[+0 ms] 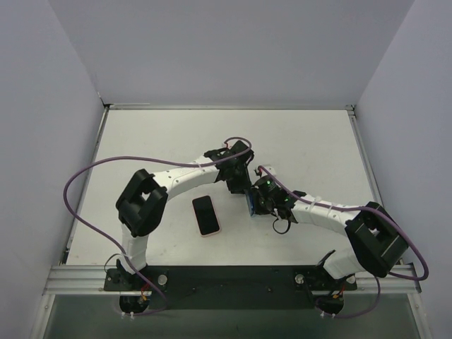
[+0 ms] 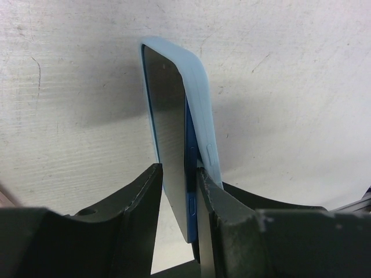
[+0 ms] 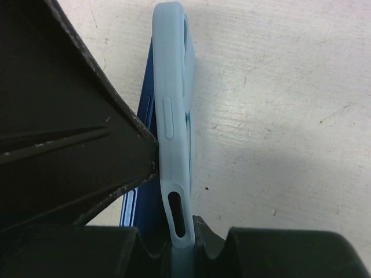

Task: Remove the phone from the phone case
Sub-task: Remove the phone case from the phone.

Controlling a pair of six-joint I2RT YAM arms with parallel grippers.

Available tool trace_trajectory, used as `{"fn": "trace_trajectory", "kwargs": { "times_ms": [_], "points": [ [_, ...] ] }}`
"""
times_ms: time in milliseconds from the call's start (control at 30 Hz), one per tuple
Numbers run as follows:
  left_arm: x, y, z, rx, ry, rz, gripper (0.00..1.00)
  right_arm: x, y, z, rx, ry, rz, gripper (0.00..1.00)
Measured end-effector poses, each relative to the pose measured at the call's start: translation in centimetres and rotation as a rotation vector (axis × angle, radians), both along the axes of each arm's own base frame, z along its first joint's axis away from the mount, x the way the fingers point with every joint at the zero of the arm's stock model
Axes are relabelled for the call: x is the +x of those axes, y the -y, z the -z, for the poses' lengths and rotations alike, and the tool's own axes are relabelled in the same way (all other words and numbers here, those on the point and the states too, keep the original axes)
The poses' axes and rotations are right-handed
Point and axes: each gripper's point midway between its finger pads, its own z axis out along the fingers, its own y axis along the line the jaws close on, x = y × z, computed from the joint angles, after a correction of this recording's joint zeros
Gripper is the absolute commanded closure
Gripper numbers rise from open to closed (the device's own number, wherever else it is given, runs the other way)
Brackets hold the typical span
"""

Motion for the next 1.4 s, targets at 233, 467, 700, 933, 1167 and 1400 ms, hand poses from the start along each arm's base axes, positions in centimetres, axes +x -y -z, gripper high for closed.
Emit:
{"fn": "trace_trajectory", "kwargs": {
  "times_ms": [233,467,700,933,1167,1400],
  "points": [
    [0.0,0.2,0.3,-0.009,0.007,-0.019,0.69,0.0,0.0,0.0,0.001,0.004,-0.002,1.00],
    [0.1,0.5,0.4,-0.007,0.036,-0.027,1.00,0.0,-0.1,-0.1,0.011,0.017,-0.008,1.00],
    [0.0,0.7,0.4,0.024,0.111,-0.032,1.00,0.1,0.6,-0.1,0.057,0.032,-0.001,1.00],
    [-0.8,2.0,0.0,-0.066,0.137,-0.005,1.00,-0.7,2.3,-0.2,0.137,0.006,0.014,1.00],
    [-1.2,2.1,-0.3,-0.124,0.156,0.015,1.00,-1.0,2.5,-0.2,0.166,-0.004,0.005,1.00],
    [-1.7,1.4,-0.6,-0.148,0.173,0.053,1.00,-1.4,2.1,-0.5,0.295,-0.031,0.002,1.00]
  ]
}}
